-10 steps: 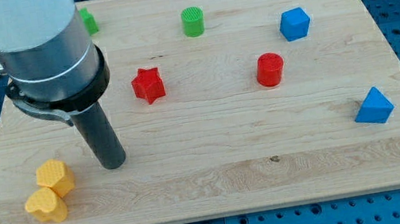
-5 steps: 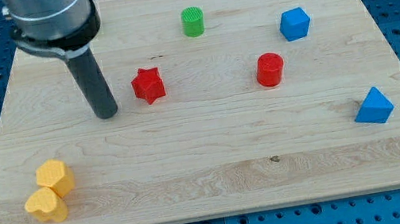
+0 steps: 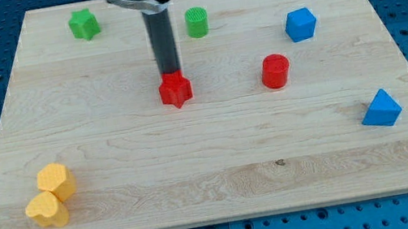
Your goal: Push the red star diagnol to the yellow hexagon
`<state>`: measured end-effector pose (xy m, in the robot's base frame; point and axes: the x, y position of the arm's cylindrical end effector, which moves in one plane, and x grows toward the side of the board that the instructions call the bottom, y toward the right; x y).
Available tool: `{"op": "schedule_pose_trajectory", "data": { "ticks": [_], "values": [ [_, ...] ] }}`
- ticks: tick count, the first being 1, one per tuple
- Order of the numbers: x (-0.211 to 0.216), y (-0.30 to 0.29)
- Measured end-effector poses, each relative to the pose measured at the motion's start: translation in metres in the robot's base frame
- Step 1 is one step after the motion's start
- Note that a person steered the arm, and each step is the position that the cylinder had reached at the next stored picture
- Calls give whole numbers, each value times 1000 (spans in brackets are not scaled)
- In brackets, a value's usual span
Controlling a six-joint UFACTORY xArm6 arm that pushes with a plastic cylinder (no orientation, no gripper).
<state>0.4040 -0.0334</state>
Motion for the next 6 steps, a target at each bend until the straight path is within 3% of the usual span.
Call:
{"op": "schedule_pose_trajectory", "data": {
  "ticks": [2, 6],
  "values": [
    [8, 46],
    [49, 18]
  ]
}}
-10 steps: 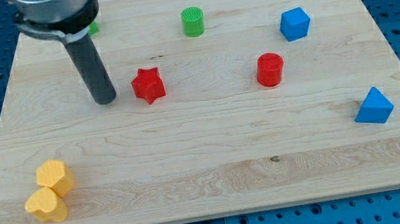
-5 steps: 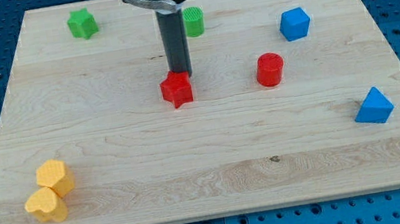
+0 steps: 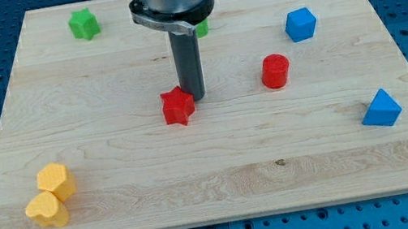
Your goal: Push the red star diagnol to the yellow hexagon
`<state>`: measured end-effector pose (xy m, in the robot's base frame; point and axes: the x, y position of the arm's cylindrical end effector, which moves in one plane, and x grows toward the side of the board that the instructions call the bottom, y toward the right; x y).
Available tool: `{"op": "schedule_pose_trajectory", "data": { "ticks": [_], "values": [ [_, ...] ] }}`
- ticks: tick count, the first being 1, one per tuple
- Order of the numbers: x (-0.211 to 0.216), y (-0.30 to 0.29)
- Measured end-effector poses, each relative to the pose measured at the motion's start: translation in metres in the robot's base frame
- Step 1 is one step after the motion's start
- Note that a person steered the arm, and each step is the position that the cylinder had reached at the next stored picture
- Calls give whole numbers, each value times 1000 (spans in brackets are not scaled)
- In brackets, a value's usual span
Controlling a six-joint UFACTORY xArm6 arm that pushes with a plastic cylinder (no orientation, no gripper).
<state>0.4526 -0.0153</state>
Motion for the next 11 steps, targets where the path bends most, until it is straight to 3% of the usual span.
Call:
{"op": "schedule_pose_trajectory", "data": {
  "ticks": [3, 8, 11],
  "values": [
    [-10, -34],
    [49, -45],
    [49, -71]
  ]
}}
